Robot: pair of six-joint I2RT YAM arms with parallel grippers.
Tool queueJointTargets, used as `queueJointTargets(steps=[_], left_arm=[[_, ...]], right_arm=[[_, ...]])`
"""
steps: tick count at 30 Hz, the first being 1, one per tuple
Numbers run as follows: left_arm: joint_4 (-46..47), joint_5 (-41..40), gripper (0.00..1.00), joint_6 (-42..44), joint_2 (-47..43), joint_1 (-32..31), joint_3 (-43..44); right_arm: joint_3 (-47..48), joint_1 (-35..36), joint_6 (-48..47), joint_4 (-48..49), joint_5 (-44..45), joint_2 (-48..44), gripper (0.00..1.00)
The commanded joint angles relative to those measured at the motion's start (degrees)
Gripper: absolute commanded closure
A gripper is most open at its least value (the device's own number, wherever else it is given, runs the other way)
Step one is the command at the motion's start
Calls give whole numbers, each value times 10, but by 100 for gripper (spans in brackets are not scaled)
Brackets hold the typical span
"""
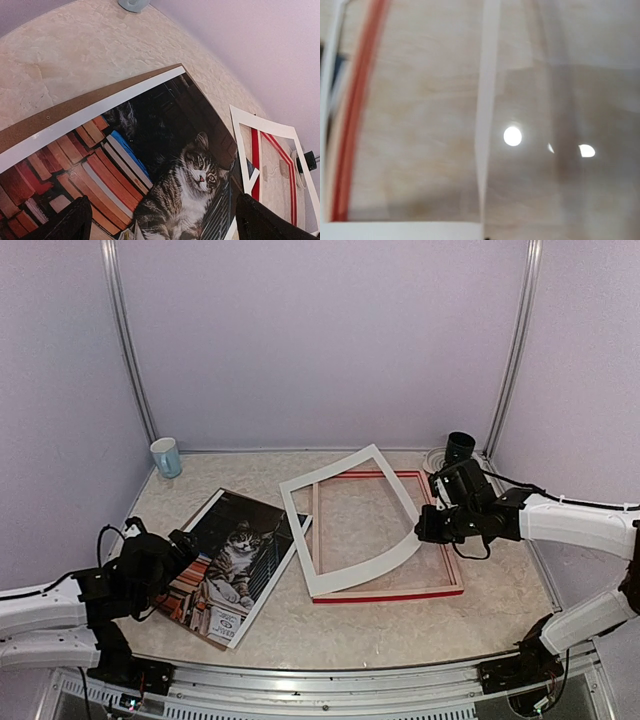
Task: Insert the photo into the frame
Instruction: Place the mat board on the glass panel.
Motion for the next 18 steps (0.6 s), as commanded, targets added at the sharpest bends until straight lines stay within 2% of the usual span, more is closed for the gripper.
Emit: queueJointTargets(steps=[1, 8, 18], left_arm=[[24, -7, 1, 18, 10, -5, -5], [48, -9, 1, 25, 28, -6, -4], [94, 0, 1, 33, 82, -5, 1]], right_arm=[[-42, -22, 31, 22, 30, -42, 99], [-96, -48, 50, 29, 50, -80, 99], [-141, -65, 61, 31, 21, -113, 99]])
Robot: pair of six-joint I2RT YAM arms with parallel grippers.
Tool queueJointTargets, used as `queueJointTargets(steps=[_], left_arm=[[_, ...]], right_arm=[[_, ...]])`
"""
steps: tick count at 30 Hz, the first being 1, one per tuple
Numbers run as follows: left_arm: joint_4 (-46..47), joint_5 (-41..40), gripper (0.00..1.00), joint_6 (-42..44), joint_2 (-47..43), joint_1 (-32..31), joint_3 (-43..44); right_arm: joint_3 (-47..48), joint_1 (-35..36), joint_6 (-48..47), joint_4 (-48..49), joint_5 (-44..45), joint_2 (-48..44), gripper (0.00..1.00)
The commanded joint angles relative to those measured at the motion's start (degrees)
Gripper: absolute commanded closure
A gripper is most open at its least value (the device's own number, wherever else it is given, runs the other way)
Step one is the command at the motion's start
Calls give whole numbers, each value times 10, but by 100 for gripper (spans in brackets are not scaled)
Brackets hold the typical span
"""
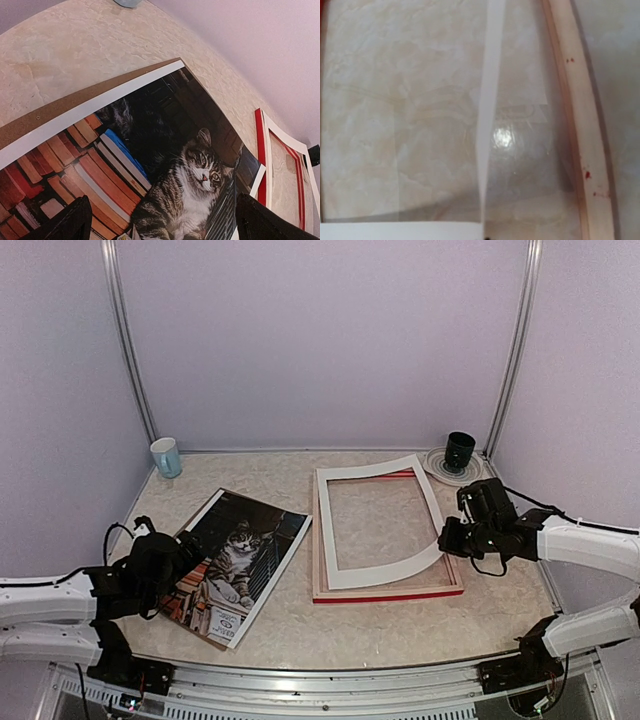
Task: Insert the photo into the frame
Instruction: Place the mat board on the glass panel.
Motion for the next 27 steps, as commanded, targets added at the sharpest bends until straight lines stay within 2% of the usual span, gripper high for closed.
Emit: queueJointTargets(steps=[1, 12, 27], left_arm=[[38, 0, 1, 16, 22, -2, 2], [53, 7, 1, 15, 46, -4, 6], [59, 5, 1, 10, 58, -16, 8]], right_arm=[[-23, -6, 12, 13, -16, -23, 99], [-23, -5, 36, 26, -70, -32, 99], [-18, -5, 45, -9, -82, -61, 98]])
